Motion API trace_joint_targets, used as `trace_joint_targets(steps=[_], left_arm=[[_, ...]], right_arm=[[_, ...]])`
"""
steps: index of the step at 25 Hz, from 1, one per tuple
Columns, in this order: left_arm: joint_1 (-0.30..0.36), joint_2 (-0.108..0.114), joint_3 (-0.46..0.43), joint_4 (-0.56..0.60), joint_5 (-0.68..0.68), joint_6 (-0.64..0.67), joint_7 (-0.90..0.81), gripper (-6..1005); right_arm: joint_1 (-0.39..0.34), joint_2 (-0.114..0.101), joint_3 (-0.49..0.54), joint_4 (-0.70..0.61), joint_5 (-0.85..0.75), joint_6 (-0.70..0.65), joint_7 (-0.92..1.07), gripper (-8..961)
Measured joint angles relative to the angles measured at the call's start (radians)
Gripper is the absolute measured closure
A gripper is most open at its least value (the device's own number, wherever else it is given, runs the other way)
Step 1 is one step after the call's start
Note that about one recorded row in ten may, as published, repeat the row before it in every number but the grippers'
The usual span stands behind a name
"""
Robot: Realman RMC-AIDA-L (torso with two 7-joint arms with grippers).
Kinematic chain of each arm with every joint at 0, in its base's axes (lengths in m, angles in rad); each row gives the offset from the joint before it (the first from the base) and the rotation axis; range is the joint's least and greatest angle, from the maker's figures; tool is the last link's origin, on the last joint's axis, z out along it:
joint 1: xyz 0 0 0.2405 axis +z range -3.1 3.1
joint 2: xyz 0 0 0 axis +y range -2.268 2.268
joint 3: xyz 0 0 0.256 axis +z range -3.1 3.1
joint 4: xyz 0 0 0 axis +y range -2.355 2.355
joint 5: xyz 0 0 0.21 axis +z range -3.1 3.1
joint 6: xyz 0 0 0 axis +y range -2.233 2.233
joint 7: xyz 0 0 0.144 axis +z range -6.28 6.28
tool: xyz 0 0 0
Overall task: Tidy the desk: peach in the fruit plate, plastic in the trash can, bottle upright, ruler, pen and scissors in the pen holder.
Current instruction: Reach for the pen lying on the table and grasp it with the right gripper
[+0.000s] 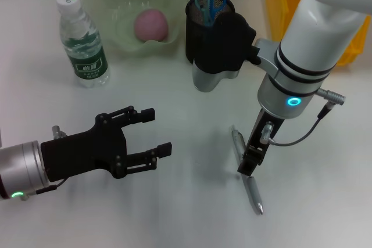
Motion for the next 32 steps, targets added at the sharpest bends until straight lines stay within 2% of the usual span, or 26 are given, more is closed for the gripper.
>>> trace_joint_targets(steps=[10,13,15,18,25,32], left_arm=[[0.000,-0.001,0.018,-0.002,0.006,-0.005,-0.006,207],[-0.002,0.003,0.063,0.018,0.008,-0.016,-0.050,207],[-0.002,0.003,0.063,0.018,0.008,-0.016,-0.050,209],[-0.006,0.003,0.127,0.069,0.008,-0.032,-0.105,212],[-0.011,0.001,0.207,0.119,0.008,-0.042,-0.100,215],[-0.021,-0.002,0.243,0.129,0.006,-0.026,-0.045,216]], right_arm=[[0.004,0.000,-0.015,0.006,-0.006,0.000,0.004,341],[0.004,0.000,-0.015,0.007,-0.008,0.000,0.004,345],[0.005,0.000,-0.015,0.007,-0.008,0.000,0.004,347],[0.006,0.000,-0.016,0.007,-0.009,-0.002,0.004,351],[0.005,0.000,-0.023,0.007,-0.011,-0.005,0.004,359],[0.007,0.000,-0.027,0.010,-0.011,-0.001,0.008,367]])
